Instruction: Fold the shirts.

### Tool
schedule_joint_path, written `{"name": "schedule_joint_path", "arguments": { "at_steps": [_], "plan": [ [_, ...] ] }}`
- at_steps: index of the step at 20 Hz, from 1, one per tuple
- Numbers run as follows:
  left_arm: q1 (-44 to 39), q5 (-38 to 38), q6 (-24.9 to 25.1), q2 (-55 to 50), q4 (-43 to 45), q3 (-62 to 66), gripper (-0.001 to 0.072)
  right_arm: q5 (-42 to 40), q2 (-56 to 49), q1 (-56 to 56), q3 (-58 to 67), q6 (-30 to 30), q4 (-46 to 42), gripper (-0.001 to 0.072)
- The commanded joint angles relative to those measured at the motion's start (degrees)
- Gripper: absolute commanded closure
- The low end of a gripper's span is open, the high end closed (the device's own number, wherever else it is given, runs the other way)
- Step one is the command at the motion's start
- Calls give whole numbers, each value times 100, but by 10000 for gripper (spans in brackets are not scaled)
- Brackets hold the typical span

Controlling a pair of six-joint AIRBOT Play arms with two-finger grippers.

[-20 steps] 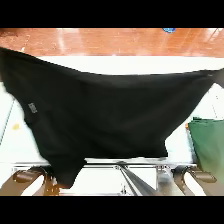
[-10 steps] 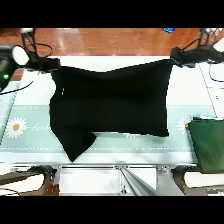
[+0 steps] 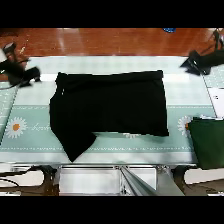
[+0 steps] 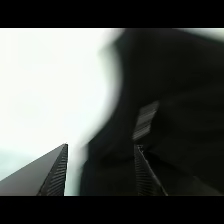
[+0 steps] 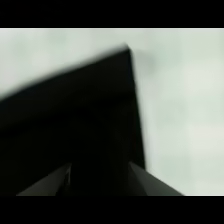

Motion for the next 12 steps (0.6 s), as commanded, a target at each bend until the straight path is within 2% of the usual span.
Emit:
{"name": "schedule_joint_path", "arguments": {
  "at_steps": [1, 3, 6, 9, 12],
  "plan": [
    [1073, -1252, 702, 450, -1231, -1456, 207, -262, 1209, -234, -2039, -251, -367, 304],
    [1617, -1163, 1344, 918, -2109, -2660, 207, -1126, 2142, -245, -3764, -549, 269, 304],
    [2354, -964, 1921, 1399, -2726, -3901, 207, -1480, 3141, -245, -5357, -1032, 1198, 304],
    [2542, -540, 2190, 1410, -2719, -4391, 206, -1316, 3668, -245, -5834, -1093, 1401, 303],
    [2236, 79, 2212, 1340, -2723, -4542, 206, -1235, 3943, -247, -5831, -994, 1449, 304]
  ]
}}
